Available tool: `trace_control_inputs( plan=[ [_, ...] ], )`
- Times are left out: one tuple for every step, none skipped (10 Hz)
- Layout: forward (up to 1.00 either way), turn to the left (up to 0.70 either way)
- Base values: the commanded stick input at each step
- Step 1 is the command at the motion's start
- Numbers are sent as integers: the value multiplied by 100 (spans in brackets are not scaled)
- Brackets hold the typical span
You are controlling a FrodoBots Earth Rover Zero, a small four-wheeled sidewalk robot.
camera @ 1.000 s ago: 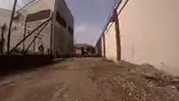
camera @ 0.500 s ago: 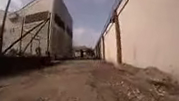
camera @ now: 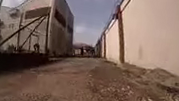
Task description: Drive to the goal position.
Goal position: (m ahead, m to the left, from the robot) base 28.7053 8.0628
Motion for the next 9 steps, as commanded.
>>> trace_control_inputs(
  plan=[
    [70, 1],
    [70, 1],
    [70, 1],
    [70, 1],
    [70, 1],
    [70, 1],
    [70, 1],
    [70, 1],
    [70, 1]
  ],
)
